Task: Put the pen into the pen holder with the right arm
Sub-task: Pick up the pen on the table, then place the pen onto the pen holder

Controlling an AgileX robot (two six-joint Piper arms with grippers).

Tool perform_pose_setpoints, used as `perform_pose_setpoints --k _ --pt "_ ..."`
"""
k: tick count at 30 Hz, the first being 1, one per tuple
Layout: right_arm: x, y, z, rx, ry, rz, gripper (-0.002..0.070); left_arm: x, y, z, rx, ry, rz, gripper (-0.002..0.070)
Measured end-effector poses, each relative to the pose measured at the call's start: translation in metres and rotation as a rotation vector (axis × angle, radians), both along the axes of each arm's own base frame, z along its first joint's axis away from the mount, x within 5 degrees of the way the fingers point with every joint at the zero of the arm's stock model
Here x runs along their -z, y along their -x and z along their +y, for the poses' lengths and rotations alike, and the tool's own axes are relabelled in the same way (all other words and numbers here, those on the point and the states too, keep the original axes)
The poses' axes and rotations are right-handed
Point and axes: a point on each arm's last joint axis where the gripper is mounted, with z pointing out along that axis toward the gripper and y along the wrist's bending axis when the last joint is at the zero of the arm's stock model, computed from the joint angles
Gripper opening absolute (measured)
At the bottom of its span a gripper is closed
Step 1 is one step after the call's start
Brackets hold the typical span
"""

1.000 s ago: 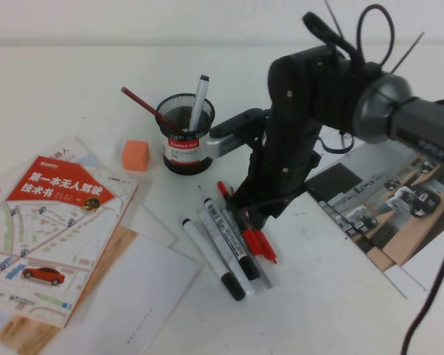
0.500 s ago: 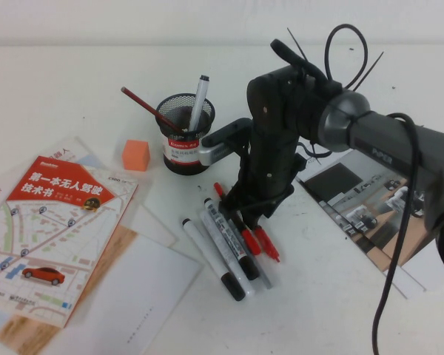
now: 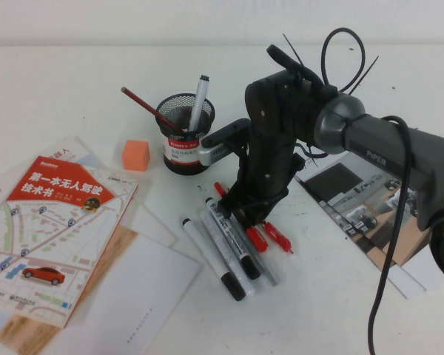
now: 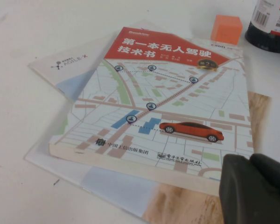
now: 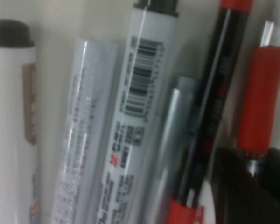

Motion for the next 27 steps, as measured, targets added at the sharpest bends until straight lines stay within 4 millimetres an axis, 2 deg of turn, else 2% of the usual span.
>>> perform_pose_setpoints --k 5,7,14,20,23,27 --pt "-0.002 -0.002 0.001 0.021 -0.015 -0.015 0.0077 0.000 0.000 0.000 0.000 0.000 0.000 -0.0001" --pt "-0.009 -0.001 0.003 0.027 -0.046 -0.031 0.0077 0.000 0.000 0.000 0.000 0.000 0.000 -0.0001" --pt "-0.072 0.005 0.008 0.048 -0.274 -0.187 0.0077 0.000 0.000 0.000 0.000 0.000 0.000 -0.0001" --pt "-0.114 0.031 0.010 -0.024 -0.551 -0.298 0.0077 0.000 0.000 0.000 0.000 0.000 0.000 -0.0001" --pt "-0.115 0.047 0.009 -0.023 -0.652 -0.439 0.0077 0.000 0.000 0.000 0.000 0.000 0.000 -0.0001" --pt "-0.111 0.061 -0.002 0.041 -0.669 -0.709 0.0077 0.000 0.000 0.000 0.000 0.000 0.000 -0.0001"
